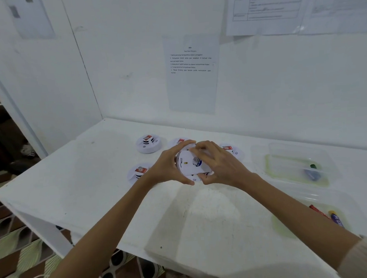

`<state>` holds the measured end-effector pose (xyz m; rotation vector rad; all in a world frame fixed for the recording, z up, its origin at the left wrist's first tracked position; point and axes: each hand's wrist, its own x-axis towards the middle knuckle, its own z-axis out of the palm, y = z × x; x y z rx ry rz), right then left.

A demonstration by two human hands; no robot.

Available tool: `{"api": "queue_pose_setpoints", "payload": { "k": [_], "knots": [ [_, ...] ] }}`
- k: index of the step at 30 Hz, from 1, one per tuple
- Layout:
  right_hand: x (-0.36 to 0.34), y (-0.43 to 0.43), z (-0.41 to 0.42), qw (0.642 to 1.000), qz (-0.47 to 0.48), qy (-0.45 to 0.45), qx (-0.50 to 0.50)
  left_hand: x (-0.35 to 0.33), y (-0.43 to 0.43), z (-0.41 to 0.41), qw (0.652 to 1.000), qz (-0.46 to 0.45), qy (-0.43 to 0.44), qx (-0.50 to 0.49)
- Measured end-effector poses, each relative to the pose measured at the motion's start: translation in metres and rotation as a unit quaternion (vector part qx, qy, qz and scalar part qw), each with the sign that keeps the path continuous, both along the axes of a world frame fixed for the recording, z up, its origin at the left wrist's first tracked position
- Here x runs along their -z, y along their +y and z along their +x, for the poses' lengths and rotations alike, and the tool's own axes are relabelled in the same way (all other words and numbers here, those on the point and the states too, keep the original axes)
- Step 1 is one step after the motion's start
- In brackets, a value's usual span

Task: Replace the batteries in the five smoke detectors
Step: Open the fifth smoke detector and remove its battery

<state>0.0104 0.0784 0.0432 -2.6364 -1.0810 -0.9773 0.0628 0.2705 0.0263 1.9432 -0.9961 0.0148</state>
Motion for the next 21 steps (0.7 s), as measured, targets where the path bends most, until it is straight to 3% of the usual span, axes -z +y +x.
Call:
{"api": "queue_pose_setpoints", "payload": {
  "k": [4,9,18,21],
  "knots": [
    [-0.002,-0.002,-0.005,0.993,0.101,0.052,0.026,-0.005,0.005,0.002,1.000,0.005,0.023,-0.006],
    [-0.005,-0.003,-0.008,0.940,0.267,0.157,0.142,-0.009,0.023,0.004,0.998,-0.006,0.060,-0.020],
    [0.029,-0.001,-0.019,0.868,0.301,0.312,0.241,-0.015,0.043,-0.001,0.996,0.015,0.076,-0.039],
    [0.046,-0.005,-0.025,0.886,0.224,0.333,0.233,-0.019,0.044,-0.004,0.997,0.015,0.062,-0.047]
  ]
}}
